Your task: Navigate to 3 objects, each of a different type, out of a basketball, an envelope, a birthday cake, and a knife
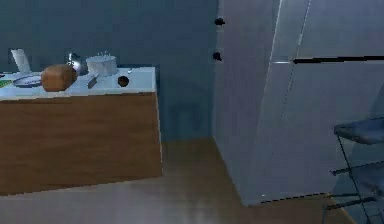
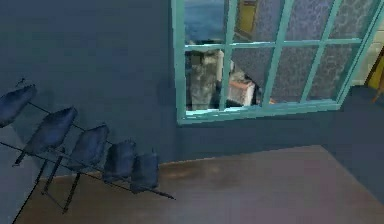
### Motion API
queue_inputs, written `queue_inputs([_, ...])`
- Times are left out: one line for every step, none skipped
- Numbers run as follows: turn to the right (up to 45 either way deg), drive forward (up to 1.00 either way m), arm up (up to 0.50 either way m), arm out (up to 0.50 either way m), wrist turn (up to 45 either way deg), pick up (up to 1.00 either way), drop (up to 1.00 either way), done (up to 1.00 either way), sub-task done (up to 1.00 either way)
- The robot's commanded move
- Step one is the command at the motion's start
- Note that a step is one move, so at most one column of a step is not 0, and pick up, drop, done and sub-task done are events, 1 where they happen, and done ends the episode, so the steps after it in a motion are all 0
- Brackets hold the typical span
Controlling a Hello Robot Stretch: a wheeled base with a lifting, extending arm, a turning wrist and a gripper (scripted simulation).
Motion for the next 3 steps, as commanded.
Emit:
queue_inputs([0.0,0.85,0.00,0.00,0.0,0.00,0.00,0.00,0.00])
queue_inputs([-45.0,0.00,0.00,0.00,0.0,0.00,0.00,0.00,0.00])
queue_inputs([0.0,0.00,0.00,0.00,0.0,0.00,0.00,1.00,0.00])
